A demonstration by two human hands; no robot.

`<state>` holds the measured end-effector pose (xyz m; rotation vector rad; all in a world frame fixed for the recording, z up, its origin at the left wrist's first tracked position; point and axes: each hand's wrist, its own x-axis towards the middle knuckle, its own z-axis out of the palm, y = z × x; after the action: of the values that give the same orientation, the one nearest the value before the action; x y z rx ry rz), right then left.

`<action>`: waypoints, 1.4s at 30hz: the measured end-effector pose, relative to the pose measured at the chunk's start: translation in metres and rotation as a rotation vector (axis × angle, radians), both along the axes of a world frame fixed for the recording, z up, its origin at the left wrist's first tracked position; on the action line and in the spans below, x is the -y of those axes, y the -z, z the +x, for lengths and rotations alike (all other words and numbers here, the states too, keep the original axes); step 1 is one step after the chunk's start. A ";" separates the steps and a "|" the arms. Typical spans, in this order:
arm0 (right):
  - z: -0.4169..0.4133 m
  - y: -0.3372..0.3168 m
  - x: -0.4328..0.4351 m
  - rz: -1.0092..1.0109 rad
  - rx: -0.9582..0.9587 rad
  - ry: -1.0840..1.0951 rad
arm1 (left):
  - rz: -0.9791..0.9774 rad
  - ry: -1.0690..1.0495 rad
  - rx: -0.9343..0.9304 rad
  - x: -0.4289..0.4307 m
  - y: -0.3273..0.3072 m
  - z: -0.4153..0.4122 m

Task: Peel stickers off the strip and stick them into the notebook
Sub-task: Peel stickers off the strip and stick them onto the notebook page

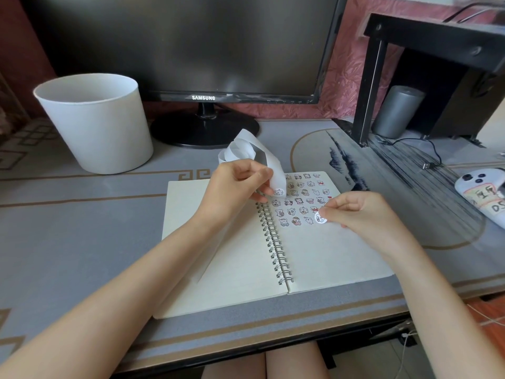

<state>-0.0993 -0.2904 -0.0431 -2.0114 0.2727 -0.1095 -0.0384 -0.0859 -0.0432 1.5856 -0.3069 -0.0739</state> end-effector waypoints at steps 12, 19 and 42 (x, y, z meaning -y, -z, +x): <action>0.002 0.004 0.000 -0.047 0.012 0.005 | 0.005 -0.002 -0.002 0.000 0.001 0.001; 0.003 0.006 0.002 -0.072 0.023 0.004 | 0.009 0.006 0.007 -0.001 0.000 0.000; 0.004 0.015 0.000 -0.145 0.107 -0.003 | 0.019 0.005 0.007 -0.001 -0.001 -0.001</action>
<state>-0.0956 -0.2908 -0.0576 -2.1411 0.1986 -0.2397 -0.0396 -0.0850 -0.0417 1.6044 -0.3161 -0.0755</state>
